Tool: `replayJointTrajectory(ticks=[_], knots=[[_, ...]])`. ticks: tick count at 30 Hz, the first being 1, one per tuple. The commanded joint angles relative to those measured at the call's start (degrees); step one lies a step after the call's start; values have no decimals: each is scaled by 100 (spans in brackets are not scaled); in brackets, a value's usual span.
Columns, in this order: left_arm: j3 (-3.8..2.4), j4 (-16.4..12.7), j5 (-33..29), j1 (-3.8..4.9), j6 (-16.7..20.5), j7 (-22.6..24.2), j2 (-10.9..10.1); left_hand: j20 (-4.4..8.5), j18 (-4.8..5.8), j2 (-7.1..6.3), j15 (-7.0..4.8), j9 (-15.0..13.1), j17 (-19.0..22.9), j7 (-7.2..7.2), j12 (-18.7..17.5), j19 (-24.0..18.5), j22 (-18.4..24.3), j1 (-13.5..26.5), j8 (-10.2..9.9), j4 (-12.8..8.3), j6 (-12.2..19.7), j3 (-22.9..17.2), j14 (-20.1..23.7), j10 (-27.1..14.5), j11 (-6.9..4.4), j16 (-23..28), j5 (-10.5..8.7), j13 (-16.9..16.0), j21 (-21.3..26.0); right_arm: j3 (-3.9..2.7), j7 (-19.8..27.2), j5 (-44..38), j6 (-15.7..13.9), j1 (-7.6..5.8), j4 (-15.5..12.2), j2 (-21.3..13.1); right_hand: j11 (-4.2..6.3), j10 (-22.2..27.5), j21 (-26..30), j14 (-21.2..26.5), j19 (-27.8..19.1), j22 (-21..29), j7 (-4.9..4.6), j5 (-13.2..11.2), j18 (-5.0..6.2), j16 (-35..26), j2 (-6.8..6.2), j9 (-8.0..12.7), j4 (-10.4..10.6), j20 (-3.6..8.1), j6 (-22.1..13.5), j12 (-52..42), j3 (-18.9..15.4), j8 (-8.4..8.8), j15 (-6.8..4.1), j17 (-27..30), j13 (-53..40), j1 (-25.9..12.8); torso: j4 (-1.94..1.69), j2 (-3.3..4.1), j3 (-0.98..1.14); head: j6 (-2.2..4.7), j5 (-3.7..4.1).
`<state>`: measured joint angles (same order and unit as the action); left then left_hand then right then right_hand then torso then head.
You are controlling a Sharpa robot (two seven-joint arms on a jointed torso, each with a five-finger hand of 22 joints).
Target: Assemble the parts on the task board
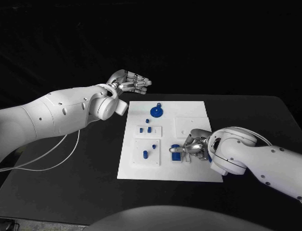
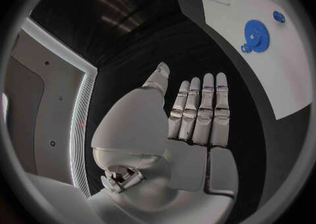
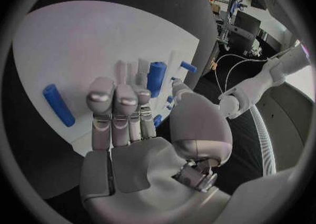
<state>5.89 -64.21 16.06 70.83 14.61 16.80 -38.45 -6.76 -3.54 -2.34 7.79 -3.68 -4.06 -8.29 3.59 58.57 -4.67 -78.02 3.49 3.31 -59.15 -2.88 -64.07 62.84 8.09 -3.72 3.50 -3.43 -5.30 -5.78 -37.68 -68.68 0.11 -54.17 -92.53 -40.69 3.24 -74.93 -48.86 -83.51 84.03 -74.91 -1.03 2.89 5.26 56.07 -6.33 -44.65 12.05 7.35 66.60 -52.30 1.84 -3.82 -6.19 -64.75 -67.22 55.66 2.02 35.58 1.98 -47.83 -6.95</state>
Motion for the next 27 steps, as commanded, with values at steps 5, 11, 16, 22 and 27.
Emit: replayJointTrajectory(ticks=[5,11,16,22,27], knots=[[-3,-15,-31,1,-63,34,1,-28,3,-33,-2,6,-4,-5,-15,-3,9,21,8,38,25,6,23,-25,1,17,-25,2,-4,41,17,46,16,67,-60,-15,-32,-12,21,-31,340,-261,-18,-9,-52,-27,109,79,-137,15,-25,40,-214,10,-2,-21,29,-53,1,2,5,9,3],[-3,-17,-31,1,-64,35,-3,-28,3,-33,-2,6,-4,-5,-15,-3,9,21,8,38,25,6,23,-25,1,17,-25,2,-4,41,23,25,-14,78,-177,-112,-31,-23,14,-35,340,-261,-13,2,-46,-25,160,44,-235,5,-6,31,-206,12,0,-19,39,-13,1,1,2,5,6],[-3,-19,-31,1,-61,35,-13,-28,3,-33,-2,6,-4,-5,-15,-3,9,21,8,38,25,6,23,-25,1,17,-25,2,-4,36,40,12,-75,81,-336,-273,-29,-32,-3,-36,341,-262,-5,27,-40,-16,210,-24,-374,-3,14,5,-170,10,3,-7,54,48,2,-3,0,15,19],[-2,-21,-31,1,-55,35,-18,-29,2,-32,-1,5,-4,-3,-14,-6,10,15,9,33,21,1,26,-24,0,16,-24,2,0,-122,67,6,-182,81,-506,-521,-18,-54,-37,-34,341,-262,8,251,-36,14,291,-142,-680,-6,41,-62,-177,11,1,17,60,210,5,-4,0,52,43],[-1,-35,-31,1,-50,41,-32,-29,3,-31,-2,5,-4,-1,-14,-7,10,9,9,25,16,1,25,-23,0,16,-22,2,1,-441,85,-42,-88,81,-556,-745,-10,-79,-67,-35,344,-271,20,410,-42,41,302,-173,-788,-1,81,-97,-139,11,-5,10,50,314,9,-1,7,87,72]])
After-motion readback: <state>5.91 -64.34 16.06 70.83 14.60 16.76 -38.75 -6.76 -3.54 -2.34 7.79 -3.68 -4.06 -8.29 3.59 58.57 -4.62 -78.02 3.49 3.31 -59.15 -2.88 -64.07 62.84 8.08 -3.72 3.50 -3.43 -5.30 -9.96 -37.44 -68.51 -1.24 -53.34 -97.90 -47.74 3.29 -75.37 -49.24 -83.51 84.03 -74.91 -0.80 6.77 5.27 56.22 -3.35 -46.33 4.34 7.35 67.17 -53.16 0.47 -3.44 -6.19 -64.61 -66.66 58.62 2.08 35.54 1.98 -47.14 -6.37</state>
